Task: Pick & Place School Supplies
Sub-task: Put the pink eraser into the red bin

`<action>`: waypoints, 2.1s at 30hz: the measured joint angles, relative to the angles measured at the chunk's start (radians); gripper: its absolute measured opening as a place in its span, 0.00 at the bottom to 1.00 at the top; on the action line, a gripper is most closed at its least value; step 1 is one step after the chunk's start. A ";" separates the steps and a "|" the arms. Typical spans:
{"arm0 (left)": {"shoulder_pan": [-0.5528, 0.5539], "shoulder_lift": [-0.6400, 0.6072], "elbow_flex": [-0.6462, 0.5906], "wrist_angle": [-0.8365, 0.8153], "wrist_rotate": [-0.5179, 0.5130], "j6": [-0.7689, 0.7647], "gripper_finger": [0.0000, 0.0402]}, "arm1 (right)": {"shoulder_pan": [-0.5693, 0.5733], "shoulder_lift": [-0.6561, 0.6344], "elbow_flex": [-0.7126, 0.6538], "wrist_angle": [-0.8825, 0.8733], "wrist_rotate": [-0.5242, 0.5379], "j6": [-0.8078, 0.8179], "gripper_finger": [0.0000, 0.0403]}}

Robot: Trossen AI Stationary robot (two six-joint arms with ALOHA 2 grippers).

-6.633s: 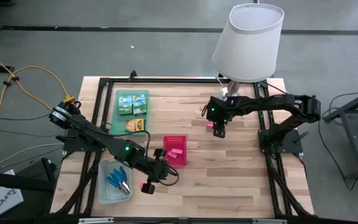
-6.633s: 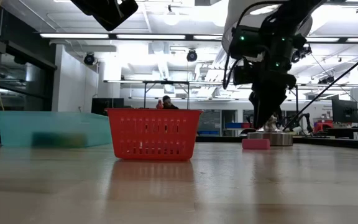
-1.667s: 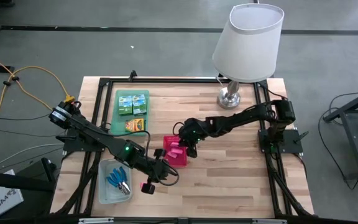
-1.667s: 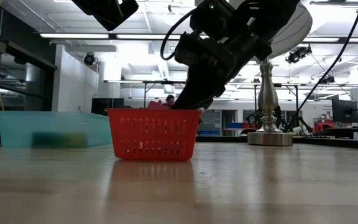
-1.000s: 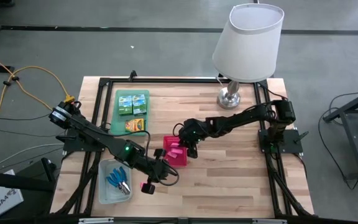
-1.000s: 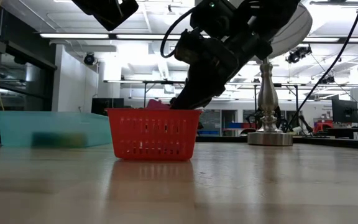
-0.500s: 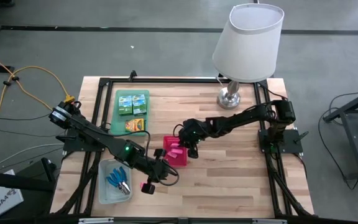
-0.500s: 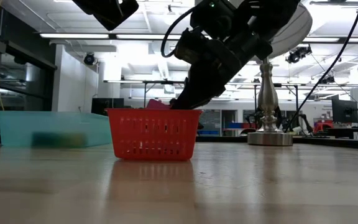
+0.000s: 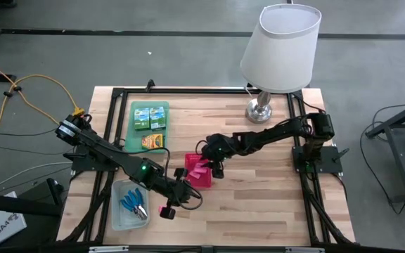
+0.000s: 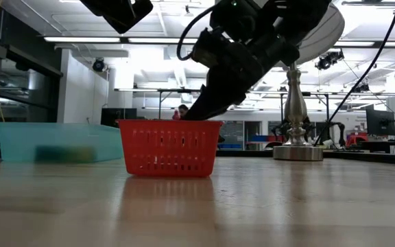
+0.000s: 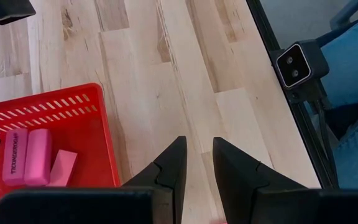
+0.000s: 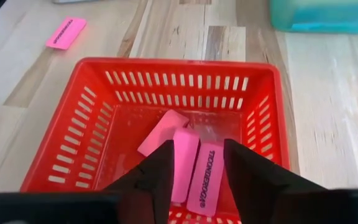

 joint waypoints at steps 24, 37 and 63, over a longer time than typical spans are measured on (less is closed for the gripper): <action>-0.011 0.000 0.000 -0.062 0.000 0.000 0.18 | 0.065 0.000 0.000 0.080 -0.005 -0.002 0.28; -0.122 0.020 0.000 -0.099 -0.045 -0.033 0.19 | 0.139 -0.064 0.004 0.129 0.075 -0.031 0.25; -0.178 0.136 0.000 -0.207 -0.102 -0.383 0.49 | 0.369 -0.197 0.002 0.122 0.231 -0.045 0.30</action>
